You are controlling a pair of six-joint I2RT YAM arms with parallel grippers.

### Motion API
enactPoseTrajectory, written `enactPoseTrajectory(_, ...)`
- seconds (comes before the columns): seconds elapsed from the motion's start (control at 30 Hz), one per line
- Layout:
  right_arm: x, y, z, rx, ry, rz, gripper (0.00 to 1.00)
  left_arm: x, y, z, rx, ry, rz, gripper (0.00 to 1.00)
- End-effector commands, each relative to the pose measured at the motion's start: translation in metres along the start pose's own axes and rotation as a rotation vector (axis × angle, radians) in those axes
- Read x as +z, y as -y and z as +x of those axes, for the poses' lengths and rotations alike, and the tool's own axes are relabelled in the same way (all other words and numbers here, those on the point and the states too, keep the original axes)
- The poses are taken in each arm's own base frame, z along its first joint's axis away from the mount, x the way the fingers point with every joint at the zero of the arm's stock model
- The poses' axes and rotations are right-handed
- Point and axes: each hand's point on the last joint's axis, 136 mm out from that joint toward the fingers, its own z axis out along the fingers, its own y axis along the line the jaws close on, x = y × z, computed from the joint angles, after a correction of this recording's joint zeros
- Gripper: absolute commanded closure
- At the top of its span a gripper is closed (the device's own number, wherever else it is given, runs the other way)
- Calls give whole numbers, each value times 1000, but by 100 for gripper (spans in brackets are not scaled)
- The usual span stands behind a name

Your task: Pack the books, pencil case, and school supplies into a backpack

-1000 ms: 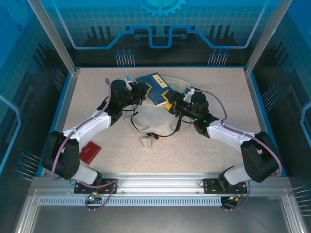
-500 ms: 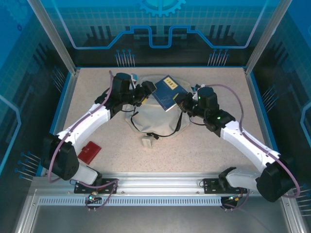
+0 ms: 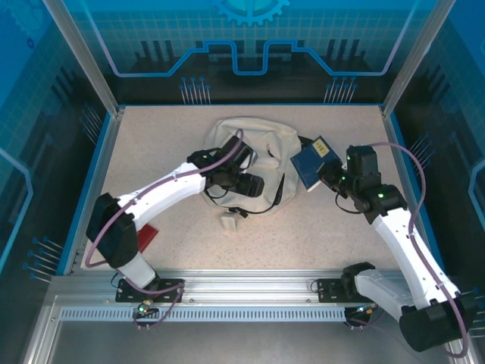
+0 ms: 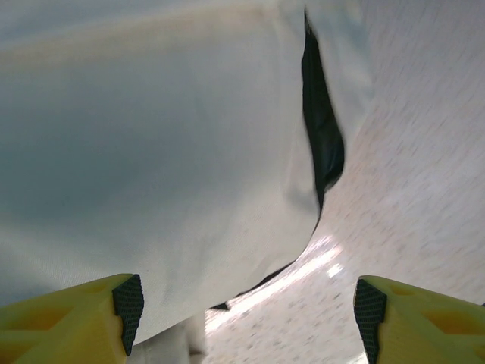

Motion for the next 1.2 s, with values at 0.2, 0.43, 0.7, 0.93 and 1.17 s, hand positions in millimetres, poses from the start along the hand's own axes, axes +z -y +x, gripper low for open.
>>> enactPoseTrajectory(0.2,2,18,13,18,-50,21,94,28,-33,42,317,-258,-138,19)
enactPoseTrajectory(0.43,3,17,14,27,-57,20,94,46,-47,43,348,-344,-211,24)
enactPoseTrajectory(0.7,-1,19,13,36,-45,21,94,42,-42,21,340,-269,-224,70)
enactPoseTrajectory(0.93,-1,19,13,39,-46,18,94,24,-17,7,338,-213,-115,91)
enactPoseTrajectory(1.17,-5,20,13,31,-35,22,94,7,6,-6,328,-165,-7,96)
